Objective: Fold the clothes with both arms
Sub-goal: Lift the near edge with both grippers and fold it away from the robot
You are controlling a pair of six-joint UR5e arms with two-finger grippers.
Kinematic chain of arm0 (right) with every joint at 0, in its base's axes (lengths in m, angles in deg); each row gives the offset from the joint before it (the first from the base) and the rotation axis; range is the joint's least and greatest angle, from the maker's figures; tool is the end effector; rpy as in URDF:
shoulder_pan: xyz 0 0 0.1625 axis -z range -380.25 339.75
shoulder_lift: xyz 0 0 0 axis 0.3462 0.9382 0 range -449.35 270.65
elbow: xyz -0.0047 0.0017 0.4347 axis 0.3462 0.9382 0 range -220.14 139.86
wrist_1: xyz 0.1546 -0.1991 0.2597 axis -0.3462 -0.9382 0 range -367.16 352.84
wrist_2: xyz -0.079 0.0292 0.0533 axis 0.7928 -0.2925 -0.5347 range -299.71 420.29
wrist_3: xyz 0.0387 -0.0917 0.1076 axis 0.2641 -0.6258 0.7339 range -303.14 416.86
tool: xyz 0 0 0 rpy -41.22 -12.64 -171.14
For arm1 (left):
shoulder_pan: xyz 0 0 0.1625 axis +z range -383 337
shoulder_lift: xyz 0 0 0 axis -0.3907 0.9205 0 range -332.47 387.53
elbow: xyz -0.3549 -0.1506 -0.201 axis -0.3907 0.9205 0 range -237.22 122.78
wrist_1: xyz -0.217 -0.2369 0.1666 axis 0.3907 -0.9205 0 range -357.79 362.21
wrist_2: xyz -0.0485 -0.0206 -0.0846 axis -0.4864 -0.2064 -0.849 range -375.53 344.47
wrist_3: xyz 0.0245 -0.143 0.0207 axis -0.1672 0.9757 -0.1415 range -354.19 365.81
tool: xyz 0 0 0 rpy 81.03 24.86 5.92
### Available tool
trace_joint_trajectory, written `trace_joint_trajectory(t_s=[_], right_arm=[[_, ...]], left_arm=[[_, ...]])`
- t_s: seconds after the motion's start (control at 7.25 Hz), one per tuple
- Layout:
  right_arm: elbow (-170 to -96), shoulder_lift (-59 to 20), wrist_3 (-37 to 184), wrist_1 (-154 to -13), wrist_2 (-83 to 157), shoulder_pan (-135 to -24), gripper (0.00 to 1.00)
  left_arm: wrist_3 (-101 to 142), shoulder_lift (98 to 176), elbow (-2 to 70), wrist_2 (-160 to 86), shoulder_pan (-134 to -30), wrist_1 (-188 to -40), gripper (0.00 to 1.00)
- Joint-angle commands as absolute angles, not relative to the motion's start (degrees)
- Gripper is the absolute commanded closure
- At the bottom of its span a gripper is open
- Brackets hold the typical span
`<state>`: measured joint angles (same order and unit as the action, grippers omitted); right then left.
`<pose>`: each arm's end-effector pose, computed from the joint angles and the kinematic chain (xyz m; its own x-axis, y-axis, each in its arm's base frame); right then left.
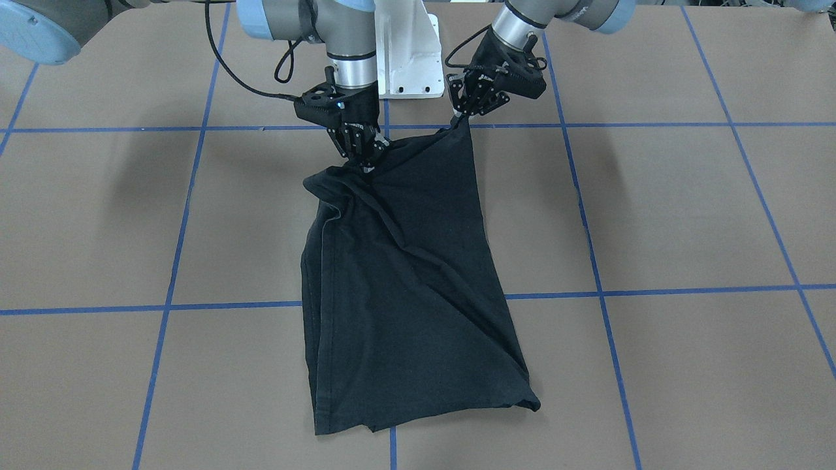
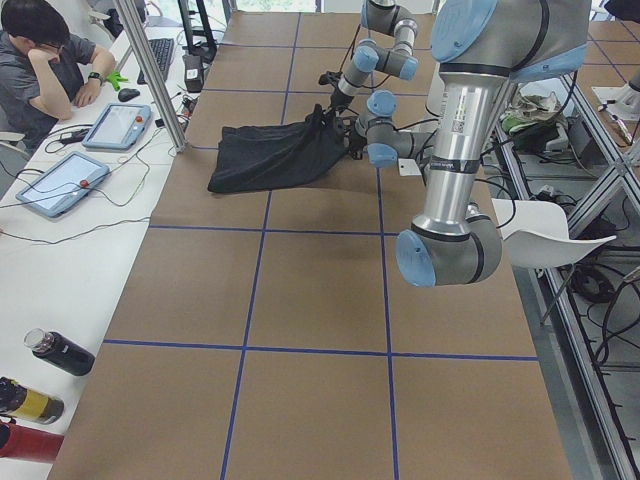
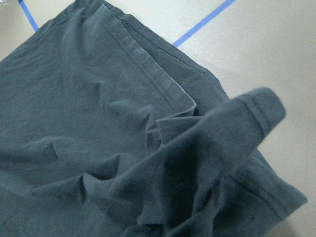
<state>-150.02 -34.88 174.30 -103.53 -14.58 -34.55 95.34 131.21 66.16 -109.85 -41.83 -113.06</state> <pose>-0.5545 -0.3183 0.2567 0.3659 0.5522 0.7491 -0.6738 0.7124 -0.1960 0.4352 -0.2775 0.2881 0.2896 -0.0899 -0.9529 0.2516 0.9677 -0.0148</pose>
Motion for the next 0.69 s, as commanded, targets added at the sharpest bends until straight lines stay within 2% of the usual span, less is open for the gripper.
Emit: trace_joint_trajectory(t_s=[0.0,0.14,0.28,0.55], right_arm=[[-162.78,-33.53,175.42,-114.34,-13.9,-29.15,1.0],[-165.88,-34.23,175.43,-116.82,-13.89,-29.13,1.0],[-165.39,-34.59,174.82,-116.67,-13.89,-29.39,1.0],[-162.58,-35.9,170.27,-116.23,-13.98,-36.3,1.0]], left_arm=[[95.38,132.81,72.58,-111.15,-41.89,-109.68,1.0],[95.38,137.35,72.42,-112.64,-42.16,-103.84,1.0],[95.2,140.27,72.08,-112.83,-44.51,-100.74,1.0],[89.44,141.17,69.1,-113.52,-50.21,-100.53,1.0]])
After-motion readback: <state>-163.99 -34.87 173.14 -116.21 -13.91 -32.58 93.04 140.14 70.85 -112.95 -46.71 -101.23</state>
